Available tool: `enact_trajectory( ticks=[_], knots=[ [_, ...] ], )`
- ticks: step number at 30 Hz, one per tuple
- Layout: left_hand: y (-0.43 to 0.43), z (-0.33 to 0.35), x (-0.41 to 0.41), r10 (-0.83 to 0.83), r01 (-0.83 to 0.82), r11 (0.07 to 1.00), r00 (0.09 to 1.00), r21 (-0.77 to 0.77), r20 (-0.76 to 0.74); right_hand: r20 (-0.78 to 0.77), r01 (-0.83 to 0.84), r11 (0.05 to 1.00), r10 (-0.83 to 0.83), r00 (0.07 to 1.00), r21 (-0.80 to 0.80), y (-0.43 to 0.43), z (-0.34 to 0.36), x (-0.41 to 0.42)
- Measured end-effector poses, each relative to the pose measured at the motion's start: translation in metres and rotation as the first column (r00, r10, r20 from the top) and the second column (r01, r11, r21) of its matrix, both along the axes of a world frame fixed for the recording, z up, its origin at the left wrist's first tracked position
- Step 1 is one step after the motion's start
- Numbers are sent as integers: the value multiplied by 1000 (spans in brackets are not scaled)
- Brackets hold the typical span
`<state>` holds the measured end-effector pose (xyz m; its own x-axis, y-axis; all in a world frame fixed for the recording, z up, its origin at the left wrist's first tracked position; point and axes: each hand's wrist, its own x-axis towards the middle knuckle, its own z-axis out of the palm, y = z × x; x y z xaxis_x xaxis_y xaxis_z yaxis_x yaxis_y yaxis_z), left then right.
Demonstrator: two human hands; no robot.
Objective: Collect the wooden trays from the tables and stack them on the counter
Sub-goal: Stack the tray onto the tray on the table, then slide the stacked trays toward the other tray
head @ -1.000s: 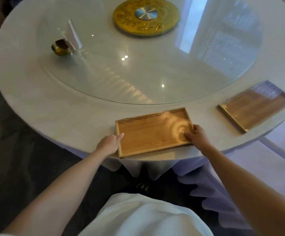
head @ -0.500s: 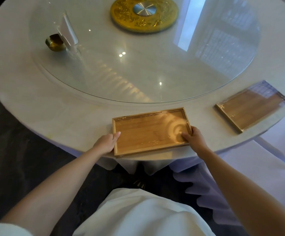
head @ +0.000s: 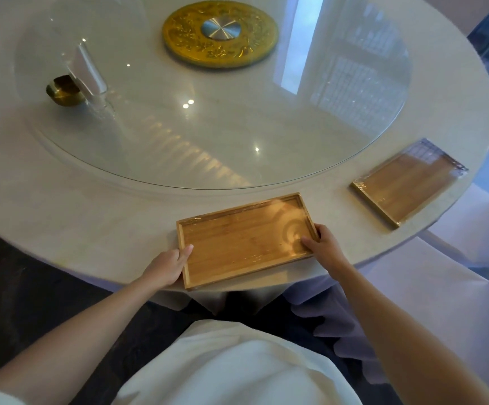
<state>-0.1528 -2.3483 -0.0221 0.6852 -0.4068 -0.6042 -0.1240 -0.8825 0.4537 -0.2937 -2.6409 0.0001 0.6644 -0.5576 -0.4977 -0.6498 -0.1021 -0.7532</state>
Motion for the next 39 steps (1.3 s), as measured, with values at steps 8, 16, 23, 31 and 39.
enact_trajectory(
  ticks=[8, 16, 23, 31, 39],
  knots=[
    [-60, 12, -4, 125, -146, 988, 953, 55, 277, 68, -85, 996, 84, 994, 12, -76, 10, -13],
    [-113, 46, -21, 283, -358, 932, 815, 55, 506, 82, -184, 974, 195, 977, -132, -131, 26, -13],
    [-283, 53, -67, 213, -227, 974, 901, -7, 379, 56, -174, 943, 197, 979, -283, -266, 33, -32],
    [-400, 35, -86, 134, -162, 976, 973, 146, 189, -119, -186, 869, 148, 982, -459, -371, 24, -33],
    [-434, 20, -92, 136, -149, 973, 987, 179, 83, -235, -193, 863, 89, 968, -466, -417, 8, -21]
  ],
)
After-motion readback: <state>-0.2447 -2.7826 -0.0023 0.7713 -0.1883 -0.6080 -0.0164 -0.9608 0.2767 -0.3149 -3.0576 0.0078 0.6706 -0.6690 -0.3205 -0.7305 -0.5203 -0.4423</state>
